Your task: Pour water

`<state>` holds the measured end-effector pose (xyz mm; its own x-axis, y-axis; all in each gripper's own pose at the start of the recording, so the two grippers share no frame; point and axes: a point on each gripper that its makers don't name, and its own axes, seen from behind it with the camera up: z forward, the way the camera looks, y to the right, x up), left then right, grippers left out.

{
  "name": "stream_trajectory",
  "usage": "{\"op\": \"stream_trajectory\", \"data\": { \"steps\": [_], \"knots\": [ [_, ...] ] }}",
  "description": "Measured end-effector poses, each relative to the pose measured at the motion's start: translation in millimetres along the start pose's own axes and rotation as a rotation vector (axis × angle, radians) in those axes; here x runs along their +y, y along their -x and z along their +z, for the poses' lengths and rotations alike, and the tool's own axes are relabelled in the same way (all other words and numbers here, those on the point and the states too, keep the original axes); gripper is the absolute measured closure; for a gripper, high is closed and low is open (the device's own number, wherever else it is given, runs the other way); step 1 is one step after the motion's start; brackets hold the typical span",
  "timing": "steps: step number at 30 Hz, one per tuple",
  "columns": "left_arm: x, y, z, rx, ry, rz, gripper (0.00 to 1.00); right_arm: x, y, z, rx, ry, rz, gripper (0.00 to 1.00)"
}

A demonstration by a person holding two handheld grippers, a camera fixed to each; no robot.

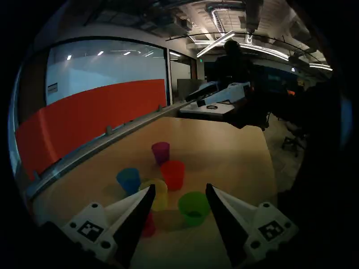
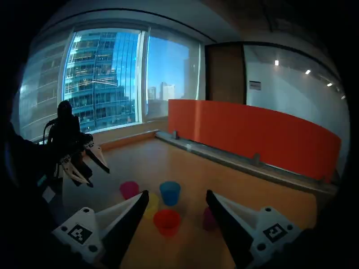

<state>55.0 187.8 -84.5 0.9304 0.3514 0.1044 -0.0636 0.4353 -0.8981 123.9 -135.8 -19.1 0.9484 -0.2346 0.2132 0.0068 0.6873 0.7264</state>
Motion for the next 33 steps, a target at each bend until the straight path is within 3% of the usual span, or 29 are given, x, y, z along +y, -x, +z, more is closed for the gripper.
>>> {"op": "stream_trajectory", "data": {
  "steps": [21,33],
  "knots": [
    [21.9,72,36.6,-0.144,0.098,0.026,0.17,10,19,29.7,-0.053,-0.017,0.000,0.01],
    [27.4,103,55.8,-0.206,0.116,0.033,0.17,12,29,45.3,-0.074,-0.025,0.001,0.01]
  ]
}}
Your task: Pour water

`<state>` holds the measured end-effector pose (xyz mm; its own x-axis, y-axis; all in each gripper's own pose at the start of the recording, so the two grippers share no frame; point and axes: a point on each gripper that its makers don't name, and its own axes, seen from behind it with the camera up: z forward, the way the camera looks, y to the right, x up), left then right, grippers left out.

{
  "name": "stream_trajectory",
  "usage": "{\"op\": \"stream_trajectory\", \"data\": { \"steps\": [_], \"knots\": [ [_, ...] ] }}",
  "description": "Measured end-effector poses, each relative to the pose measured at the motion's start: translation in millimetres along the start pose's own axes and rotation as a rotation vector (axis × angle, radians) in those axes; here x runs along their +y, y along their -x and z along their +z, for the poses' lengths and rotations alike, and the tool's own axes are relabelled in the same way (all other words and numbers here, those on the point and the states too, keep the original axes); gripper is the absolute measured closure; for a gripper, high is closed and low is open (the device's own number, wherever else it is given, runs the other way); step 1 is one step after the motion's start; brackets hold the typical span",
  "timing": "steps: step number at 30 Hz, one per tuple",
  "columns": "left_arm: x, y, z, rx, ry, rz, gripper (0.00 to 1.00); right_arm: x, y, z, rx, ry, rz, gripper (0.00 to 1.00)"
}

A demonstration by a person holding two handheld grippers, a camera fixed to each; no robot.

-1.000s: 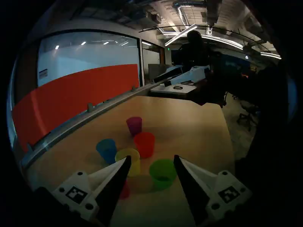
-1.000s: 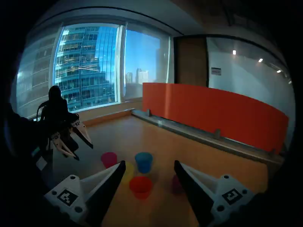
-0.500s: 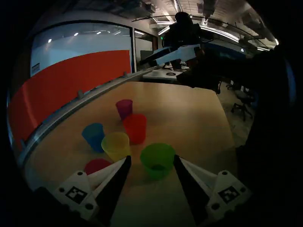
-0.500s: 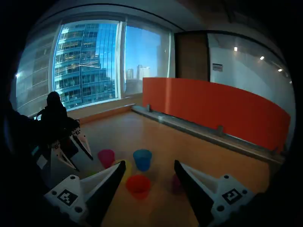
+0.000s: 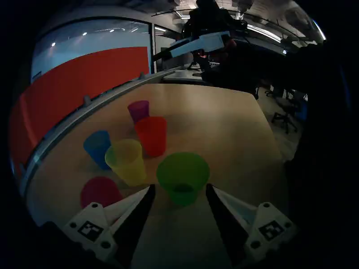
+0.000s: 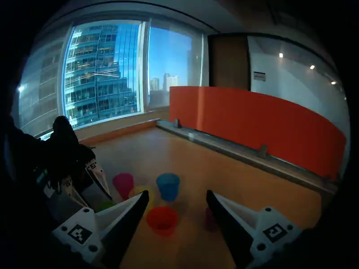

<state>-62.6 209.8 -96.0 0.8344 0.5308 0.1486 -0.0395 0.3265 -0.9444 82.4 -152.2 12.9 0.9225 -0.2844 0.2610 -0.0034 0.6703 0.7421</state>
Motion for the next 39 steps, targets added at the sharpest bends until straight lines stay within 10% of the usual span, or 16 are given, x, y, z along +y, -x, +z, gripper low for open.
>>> {"op": "stream_trajectory", "data": {
  "steps": [39],
  "knots": [
    [2.8,1,60.3,-0.030,0.042,-0.006,0.17,12,18,18.3,-0.025,-0.011,0.032,0.01]
  ]
}}
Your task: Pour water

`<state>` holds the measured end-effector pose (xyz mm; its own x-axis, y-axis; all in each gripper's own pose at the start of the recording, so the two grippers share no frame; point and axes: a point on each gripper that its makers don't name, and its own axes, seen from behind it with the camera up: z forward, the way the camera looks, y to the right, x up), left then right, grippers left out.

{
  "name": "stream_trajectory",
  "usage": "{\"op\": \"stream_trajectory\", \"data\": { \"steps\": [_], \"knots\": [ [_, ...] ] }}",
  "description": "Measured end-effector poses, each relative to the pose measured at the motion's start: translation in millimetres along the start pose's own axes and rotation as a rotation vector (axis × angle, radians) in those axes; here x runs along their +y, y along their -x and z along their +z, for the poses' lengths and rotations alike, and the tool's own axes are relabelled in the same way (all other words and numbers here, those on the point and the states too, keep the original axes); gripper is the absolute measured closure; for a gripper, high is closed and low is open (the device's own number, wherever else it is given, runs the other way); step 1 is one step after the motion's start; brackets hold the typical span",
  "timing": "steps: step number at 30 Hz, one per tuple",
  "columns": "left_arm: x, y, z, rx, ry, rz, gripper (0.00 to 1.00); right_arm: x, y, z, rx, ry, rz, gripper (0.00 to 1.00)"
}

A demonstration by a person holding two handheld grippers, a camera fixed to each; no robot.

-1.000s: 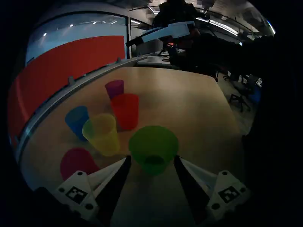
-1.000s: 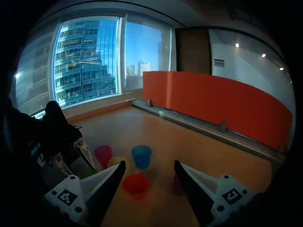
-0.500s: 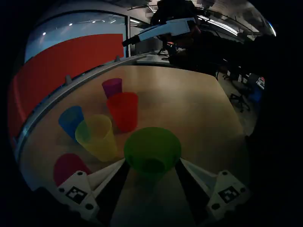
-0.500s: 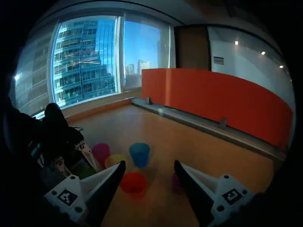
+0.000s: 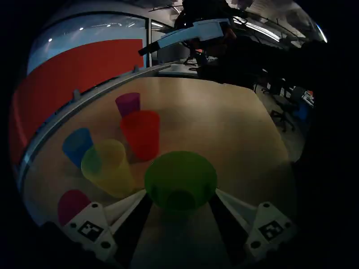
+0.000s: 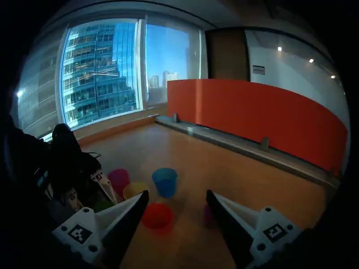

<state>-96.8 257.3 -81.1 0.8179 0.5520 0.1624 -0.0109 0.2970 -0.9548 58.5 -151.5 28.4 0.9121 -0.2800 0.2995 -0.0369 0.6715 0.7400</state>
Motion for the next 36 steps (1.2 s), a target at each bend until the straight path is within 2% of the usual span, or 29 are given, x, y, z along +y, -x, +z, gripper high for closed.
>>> {"op": "stream_trajectory", "data": {
  "steps": [6,18,27,36],
  "knots": [
    [-3.6,-1,3.3,-0.004,-0.019,-0.001,0.18,0,1,0.7,-0.002,-0.002,0.002,0.01],
    [-0.5,-7,-5.3,-0.009,-0.020,0.035,0.19,-2,1,6.1,-0.009,-0.007,0.005,0.01],
    [-9.1,-19,-22.2,0.021,-0.050,0.033,0.19,-7,-3,18.9,-0.023,-0.020,-0.002,0.01],
    [-18.3,-35,-46.6,0.069,-0.090,0.010,0.19,-8,-8,39.2,-0.055,-0.026,-0.012,0.01]
  ]
}}
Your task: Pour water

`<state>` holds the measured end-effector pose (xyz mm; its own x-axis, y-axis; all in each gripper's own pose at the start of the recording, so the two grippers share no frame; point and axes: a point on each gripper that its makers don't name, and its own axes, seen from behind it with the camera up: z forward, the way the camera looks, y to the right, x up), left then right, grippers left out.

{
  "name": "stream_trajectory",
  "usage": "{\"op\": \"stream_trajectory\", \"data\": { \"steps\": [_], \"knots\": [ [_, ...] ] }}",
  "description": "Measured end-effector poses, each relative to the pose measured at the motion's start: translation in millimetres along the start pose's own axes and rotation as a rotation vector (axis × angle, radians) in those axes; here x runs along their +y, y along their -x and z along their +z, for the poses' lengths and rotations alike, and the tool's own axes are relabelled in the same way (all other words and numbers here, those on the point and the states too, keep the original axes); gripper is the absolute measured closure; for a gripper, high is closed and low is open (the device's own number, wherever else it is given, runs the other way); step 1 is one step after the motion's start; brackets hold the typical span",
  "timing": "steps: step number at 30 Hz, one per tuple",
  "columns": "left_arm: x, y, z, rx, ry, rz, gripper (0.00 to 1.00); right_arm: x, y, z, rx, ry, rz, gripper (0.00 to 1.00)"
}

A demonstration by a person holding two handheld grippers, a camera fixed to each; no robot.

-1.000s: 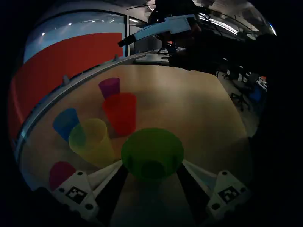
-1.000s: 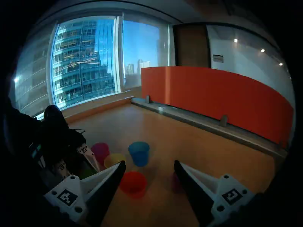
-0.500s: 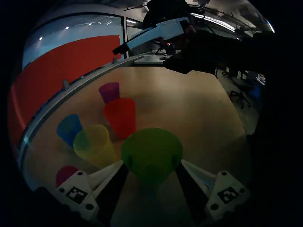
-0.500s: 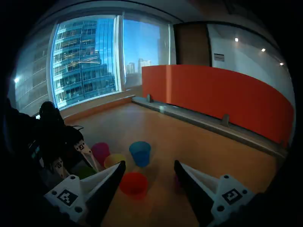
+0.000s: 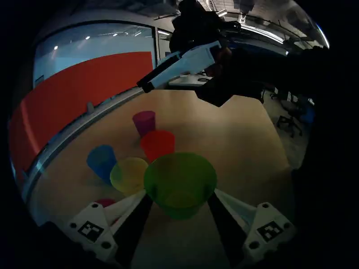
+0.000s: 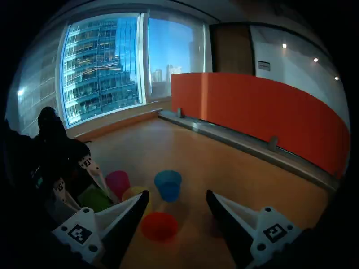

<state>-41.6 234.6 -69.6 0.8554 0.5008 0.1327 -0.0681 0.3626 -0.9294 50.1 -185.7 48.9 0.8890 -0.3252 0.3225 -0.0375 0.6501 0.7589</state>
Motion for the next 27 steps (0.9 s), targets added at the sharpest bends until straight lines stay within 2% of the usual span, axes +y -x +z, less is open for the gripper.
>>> {"op": "stream_trajectory", "data": {
  "steps": [21,27],
  "knots": [
    [-11.3,-19,-46.0,0.091,-0.081,-0.055,0.19,-3,6,51.5,-0.091,-0.010,-0.036,0.01],
    [-18.3,-19,-59.5,0.115,-0.108,-0.078,0.19,-7,14,67.7,-0.130,-0.016,-0.045,0.01]
  ]
}}
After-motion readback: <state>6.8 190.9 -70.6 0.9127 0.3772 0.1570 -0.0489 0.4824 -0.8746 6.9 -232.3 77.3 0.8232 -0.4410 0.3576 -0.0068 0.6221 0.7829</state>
